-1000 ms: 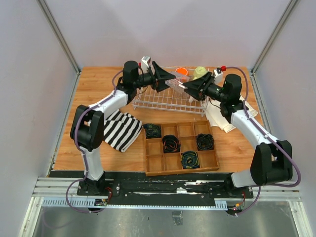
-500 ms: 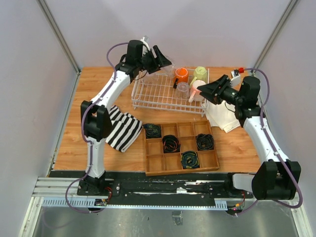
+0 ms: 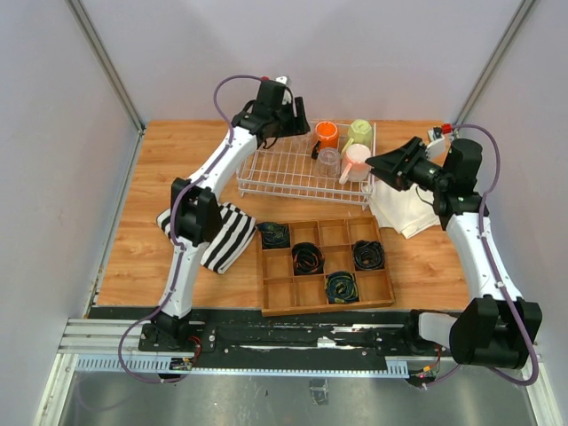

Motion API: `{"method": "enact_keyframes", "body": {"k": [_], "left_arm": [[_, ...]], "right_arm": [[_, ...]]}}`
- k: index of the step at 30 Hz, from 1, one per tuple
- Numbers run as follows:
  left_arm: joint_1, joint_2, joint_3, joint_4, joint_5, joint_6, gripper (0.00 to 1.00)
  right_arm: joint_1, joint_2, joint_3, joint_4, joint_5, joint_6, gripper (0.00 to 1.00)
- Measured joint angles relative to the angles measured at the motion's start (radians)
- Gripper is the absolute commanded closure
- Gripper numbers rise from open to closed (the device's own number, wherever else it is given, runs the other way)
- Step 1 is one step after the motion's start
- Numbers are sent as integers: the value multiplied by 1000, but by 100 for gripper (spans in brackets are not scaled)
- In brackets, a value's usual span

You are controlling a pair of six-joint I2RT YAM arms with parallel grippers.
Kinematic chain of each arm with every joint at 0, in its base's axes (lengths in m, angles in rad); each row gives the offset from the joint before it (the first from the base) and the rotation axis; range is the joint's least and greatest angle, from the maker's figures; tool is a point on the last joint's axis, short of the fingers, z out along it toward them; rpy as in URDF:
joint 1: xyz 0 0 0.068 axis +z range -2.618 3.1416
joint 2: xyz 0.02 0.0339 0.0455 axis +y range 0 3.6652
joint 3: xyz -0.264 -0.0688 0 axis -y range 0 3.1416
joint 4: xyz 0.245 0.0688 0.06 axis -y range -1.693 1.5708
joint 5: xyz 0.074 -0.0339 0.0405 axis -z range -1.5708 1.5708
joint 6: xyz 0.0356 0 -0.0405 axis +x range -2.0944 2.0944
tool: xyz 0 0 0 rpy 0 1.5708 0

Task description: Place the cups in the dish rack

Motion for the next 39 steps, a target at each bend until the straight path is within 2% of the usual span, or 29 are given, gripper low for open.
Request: {"method": "enact_keyframes", "body": {"k": [9,16,22,27,32,35,39], "left_arm": [[-30,13,8,-26,-158,115,99],[-36,79,58,-31,-254,178,100],[-42,117,60,-36,-293,211,98],[-42,139,65,-36,-288,215,92],[-43,148,69,-32,-273,214,78],[-43,150,71,-27,-260,214,61],[-44,150,71,-20,-243,215,48]], "right_arm": [[-49,-37,0,-24,-24,-10,51],[-61,-40,-2,-32,-33,-13,51],[-61,-40,-3,-33,-34,-16,51],[-61,-39,-3,-33,-37,-23,51],[-61,-36,-3,-34,-39,-28,51],[-61,-35,-3,-34,-40,-31,51],[-62,-35,-5,-34,-40,-31,51]]}}
